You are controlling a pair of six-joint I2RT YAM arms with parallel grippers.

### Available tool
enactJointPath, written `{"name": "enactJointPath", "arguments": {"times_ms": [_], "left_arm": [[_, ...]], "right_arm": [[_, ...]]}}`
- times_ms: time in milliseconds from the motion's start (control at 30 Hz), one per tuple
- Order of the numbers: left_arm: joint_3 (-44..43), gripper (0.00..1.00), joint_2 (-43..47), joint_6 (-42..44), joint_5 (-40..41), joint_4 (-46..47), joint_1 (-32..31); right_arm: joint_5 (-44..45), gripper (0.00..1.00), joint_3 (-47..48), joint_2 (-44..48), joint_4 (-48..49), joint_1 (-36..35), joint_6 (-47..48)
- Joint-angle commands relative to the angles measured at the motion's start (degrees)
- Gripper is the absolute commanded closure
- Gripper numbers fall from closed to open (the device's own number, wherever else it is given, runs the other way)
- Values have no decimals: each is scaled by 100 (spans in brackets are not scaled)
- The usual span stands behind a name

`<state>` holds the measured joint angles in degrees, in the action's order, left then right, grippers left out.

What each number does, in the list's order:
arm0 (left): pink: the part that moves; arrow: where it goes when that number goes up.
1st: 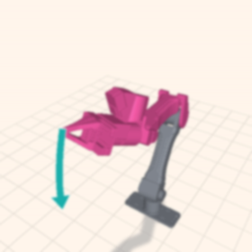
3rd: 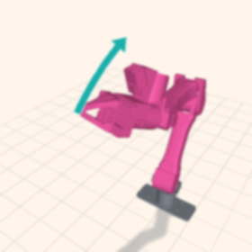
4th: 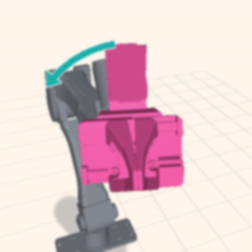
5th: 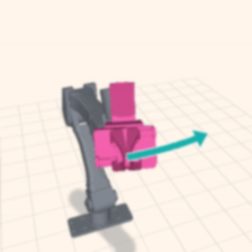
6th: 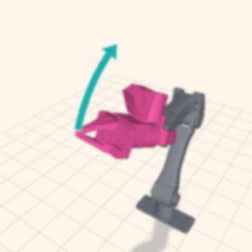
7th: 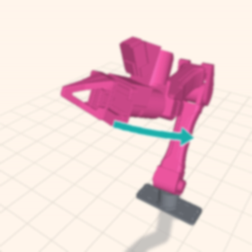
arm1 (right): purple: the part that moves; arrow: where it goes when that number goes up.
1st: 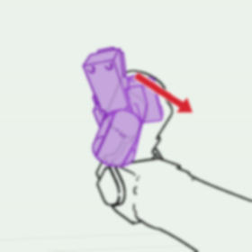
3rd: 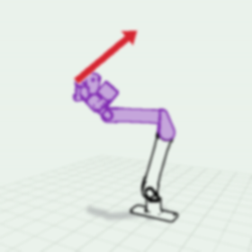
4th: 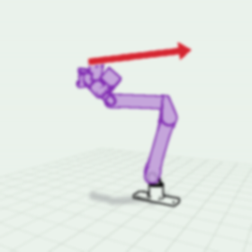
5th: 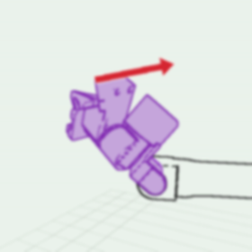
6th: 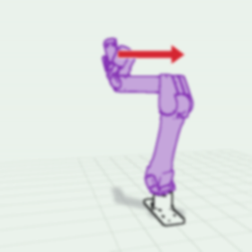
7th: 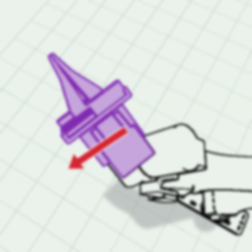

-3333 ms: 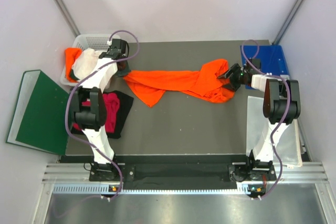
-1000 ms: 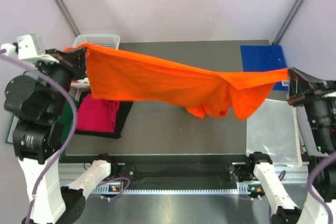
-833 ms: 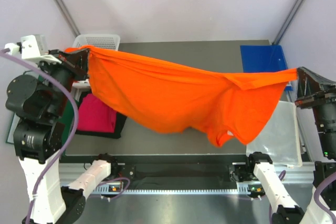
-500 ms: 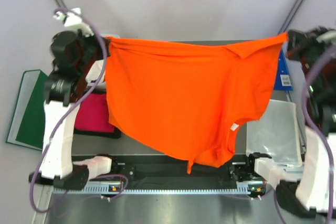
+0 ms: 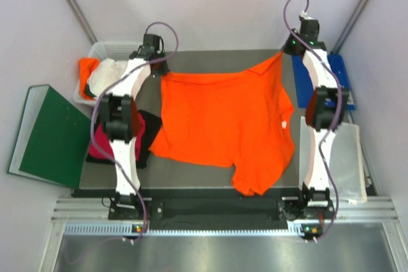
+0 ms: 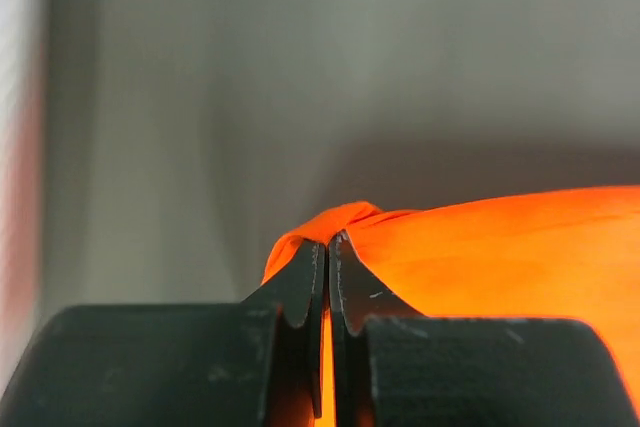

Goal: Fold and stack the t-shirts
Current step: Flatten out the tshirt

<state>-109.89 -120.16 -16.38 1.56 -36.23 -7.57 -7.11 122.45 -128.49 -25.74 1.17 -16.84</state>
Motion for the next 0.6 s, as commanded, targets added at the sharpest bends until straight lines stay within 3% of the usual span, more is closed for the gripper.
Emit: {"name": "enactJointPath", "arguments": {"times_ms": [0, 100, 167, 333, 567], "left_arm": [[-1986, 100, -1112, -320, -382, -41, 291], [-3043, 100, -1896, -584, -516, -165, 388], [-3127, 100, -1985, -708, -613, 18, 432], [-2618, 100, -1441, -709, -675, 634, 467], [-1696, 100, -764, -691, -727, 530, 476]], "right_arm": [[-738, 100, 2272, -1379, 50, 164, -1019], [-1011, 100, 1758, -1478, 937, 322, -1679], [-1151, 100, 1195, -1302, 1404, 375, -1814], [-1739, 100, 500, -759, 1773, 402, -1814], [-2250, 100, -660, 253, 1818, 410, -1946]]}}
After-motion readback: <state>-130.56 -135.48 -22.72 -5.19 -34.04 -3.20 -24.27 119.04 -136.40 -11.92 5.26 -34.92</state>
